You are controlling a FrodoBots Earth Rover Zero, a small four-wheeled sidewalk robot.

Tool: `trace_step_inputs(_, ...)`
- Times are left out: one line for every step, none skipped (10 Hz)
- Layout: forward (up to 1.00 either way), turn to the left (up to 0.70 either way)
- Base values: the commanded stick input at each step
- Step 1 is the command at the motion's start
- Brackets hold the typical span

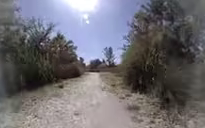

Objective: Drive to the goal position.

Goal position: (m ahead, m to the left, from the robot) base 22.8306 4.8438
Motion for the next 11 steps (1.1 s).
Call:
trace_step_inputs(0.85, 0.00)
trace_step_inputs(0.85, 0.00)
trace_step_inputs(0.85, 0.00)
trace_step_inputs(0.85, 0.00)
trace_step_inputs(0.85, 0.00)
trace_step_inputs(0.85, 0.00)
trace_step_inputs(0.85, 0.00)
trace_step_inputs(0.85, 0.00)
trace_step_inputs(0.85, 0.00)
trace_step_inputs(0.85, 0.00)
trace_step_inputs(0.85, 0.00)
